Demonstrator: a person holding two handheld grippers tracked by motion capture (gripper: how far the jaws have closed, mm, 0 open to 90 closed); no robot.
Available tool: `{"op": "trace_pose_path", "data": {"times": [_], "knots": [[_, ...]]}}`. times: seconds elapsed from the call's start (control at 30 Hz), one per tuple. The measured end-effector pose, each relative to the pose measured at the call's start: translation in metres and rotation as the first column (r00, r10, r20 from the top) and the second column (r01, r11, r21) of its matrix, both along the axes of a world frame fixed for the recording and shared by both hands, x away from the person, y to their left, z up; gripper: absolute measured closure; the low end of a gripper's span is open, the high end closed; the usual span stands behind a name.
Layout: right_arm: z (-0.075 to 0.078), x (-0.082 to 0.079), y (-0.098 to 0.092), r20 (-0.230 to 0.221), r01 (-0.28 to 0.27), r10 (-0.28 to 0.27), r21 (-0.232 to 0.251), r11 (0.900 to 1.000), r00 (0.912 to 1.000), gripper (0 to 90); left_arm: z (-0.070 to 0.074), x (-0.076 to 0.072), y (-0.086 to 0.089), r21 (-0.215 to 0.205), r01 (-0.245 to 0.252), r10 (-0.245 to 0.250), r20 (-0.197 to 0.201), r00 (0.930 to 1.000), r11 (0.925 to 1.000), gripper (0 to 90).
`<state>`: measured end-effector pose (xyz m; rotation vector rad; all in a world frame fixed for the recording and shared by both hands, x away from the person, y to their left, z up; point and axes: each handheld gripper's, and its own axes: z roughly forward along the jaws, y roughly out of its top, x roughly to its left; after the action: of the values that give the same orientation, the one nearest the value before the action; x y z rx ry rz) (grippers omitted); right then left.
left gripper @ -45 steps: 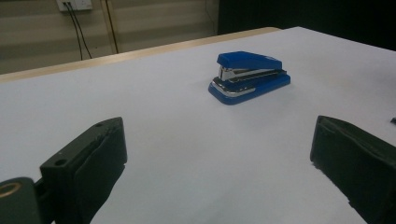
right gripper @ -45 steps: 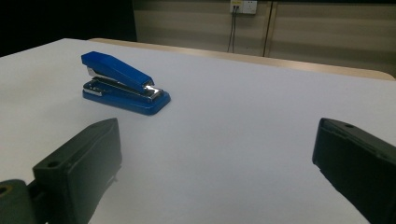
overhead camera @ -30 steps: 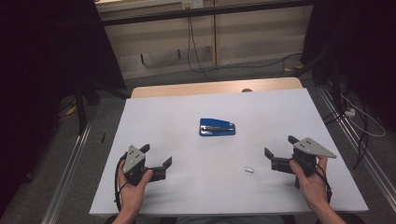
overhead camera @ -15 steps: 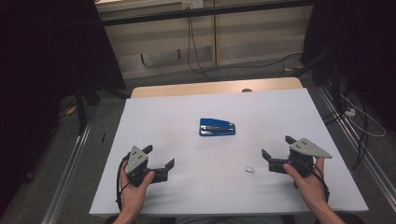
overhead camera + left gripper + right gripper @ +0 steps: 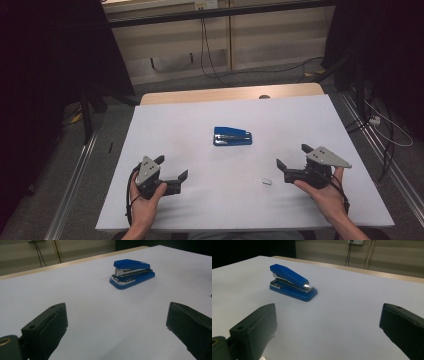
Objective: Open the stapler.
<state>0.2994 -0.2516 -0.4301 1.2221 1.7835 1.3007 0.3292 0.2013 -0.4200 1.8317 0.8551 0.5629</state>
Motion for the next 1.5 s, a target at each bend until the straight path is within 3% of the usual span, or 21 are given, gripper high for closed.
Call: {"op": "trace_pose_path", "data": {"times": [0.73,1.0,1.2,1.5], "knots": [[0.003,0.017,0.020,0.013,-0.063,0.063,0.022,0.998,0.9979,4.2,-0.001,0.004,-0.003,-0.009,-0.002,0.002,-0.015,0.9999,1.0000,3.8],[0.001,0.025,0.034,0.010,-0.093,0.093,0.008,0.996,0.9956,4.6,-0.002,0.007,-0.007,-0.013,0.024,-0.024,-0.029,0.9993,0.9996,4.7],[0.000,0.031,0.040,0.001,-0.094,0.094,-0.033,0.995,0.9956,6.3,-0.002,0.013,-0.013,-0.008,0.041,-0.041,-0.031,0.9987,0.9991,5.7],[0.003,0.036,0.047,-0.015,-0.115,0.115,-0.030,0.993,0.9933,7.2,-0.001,0.020,-0.022,-0.027,0.064,-0.065,-0.053,0.9964,0.9976,6.8]]}}
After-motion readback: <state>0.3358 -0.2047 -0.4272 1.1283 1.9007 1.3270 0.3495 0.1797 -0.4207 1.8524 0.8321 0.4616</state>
